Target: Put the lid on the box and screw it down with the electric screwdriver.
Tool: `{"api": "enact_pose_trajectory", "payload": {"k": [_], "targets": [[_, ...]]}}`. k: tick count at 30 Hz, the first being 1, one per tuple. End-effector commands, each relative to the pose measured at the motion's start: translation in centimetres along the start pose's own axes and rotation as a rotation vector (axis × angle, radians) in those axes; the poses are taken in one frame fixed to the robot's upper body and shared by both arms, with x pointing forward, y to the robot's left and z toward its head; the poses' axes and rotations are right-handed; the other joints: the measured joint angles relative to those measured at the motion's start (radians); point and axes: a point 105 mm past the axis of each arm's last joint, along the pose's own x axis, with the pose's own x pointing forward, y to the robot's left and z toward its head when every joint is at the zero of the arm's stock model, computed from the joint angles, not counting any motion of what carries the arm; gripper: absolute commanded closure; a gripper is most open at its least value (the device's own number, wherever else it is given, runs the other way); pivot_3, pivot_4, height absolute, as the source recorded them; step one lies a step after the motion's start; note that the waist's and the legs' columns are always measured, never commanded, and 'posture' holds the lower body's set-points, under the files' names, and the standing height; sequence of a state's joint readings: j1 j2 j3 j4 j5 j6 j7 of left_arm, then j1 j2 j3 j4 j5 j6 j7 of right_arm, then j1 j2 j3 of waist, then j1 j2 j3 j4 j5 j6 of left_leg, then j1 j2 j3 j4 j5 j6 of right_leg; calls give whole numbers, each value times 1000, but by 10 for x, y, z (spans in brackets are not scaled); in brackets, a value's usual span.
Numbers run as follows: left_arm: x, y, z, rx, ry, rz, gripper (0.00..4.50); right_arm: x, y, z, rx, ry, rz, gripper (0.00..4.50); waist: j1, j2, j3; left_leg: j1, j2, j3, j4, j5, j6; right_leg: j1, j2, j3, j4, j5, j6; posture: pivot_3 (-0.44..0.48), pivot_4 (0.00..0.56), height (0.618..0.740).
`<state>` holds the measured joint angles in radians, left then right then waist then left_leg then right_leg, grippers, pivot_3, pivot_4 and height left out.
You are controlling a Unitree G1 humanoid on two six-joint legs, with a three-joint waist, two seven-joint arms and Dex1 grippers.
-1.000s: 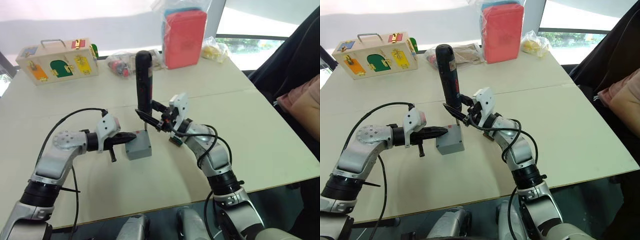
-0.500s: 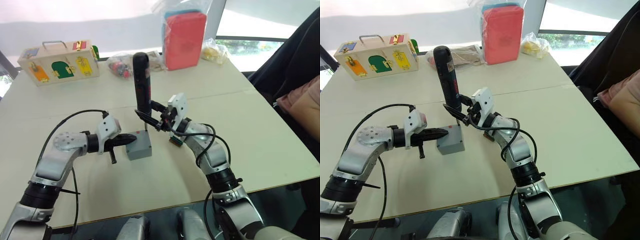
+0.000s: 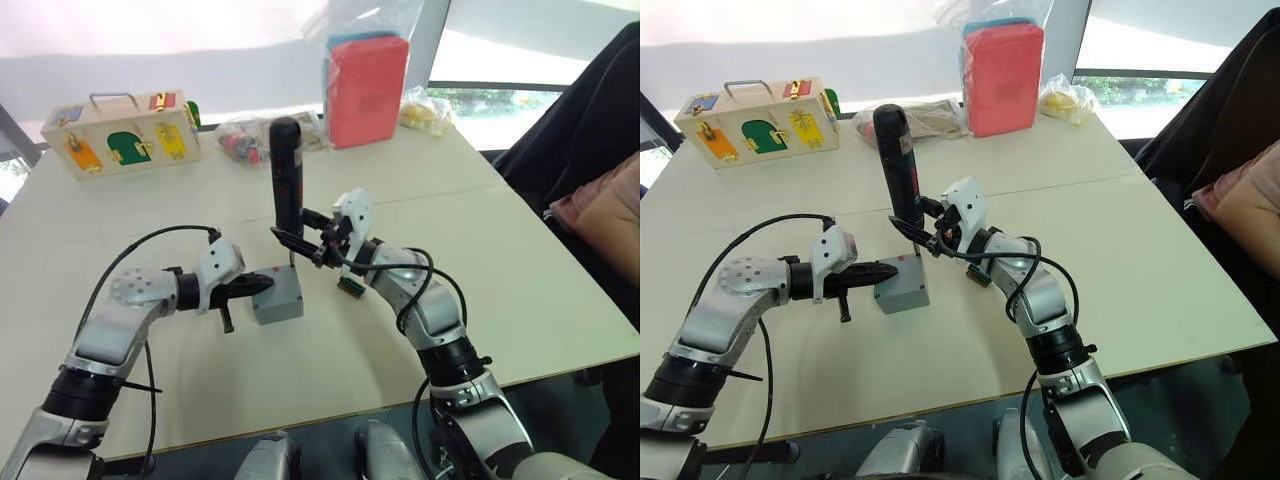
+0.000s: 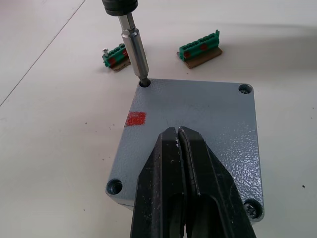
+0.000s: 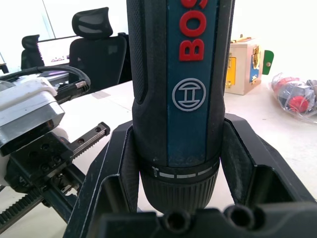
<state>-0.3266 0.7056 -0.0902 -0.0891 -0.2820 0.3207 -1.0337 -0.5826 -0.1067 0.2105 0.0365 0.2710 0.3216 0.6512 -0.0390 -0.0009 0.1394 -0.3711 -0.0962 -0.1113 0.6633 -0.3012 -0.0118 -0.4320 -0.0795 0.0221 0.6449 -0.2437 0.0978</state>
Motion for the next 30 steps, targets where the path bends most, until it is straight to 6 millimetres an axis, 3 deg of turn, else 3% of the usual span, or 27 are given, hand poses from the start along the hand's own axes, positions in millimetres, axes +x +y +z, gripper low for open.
{"api": "enact_pose_trajectory", "payload": {"k": [1,8,15,26,30], "targets": [[3,-7,-12,-16,45,-24,4500,-7,5,-47,50,179,-11,2667,1,0,-4,0,0,0,0,0,0,0,0,0,0,0,0,0,150,740],[3,-7,-15,-18,55,-26,4500,-13,2,-64,41,263,-47,2667,5,2,-13,6,0,0,-1,-3,5,6,0,0,-3,0,0,0,150,740],[3,-7,-16,-20,59,-27,4500,-15,1,-70,56,282,-62,2667,22,4,-16,22,1,0,-13,-5,8,21,1,0,-14,-1,0,0,150,740],[3,-7,-16,-21,57,-27,4500,-15,-2,-66,33,269,-68,2667,24,4,-16,23,1,0,-14,-5,8,23,1,0,-15,-1,0,0,150,740],[3,-7,-14,-19,53,-28,4500,-12,-8,-49,-23,202,-80,2667,25,4,-16,23,1,-1,-14,-5,8,23,1,0,-15,-1,0,0,150,740]]}}
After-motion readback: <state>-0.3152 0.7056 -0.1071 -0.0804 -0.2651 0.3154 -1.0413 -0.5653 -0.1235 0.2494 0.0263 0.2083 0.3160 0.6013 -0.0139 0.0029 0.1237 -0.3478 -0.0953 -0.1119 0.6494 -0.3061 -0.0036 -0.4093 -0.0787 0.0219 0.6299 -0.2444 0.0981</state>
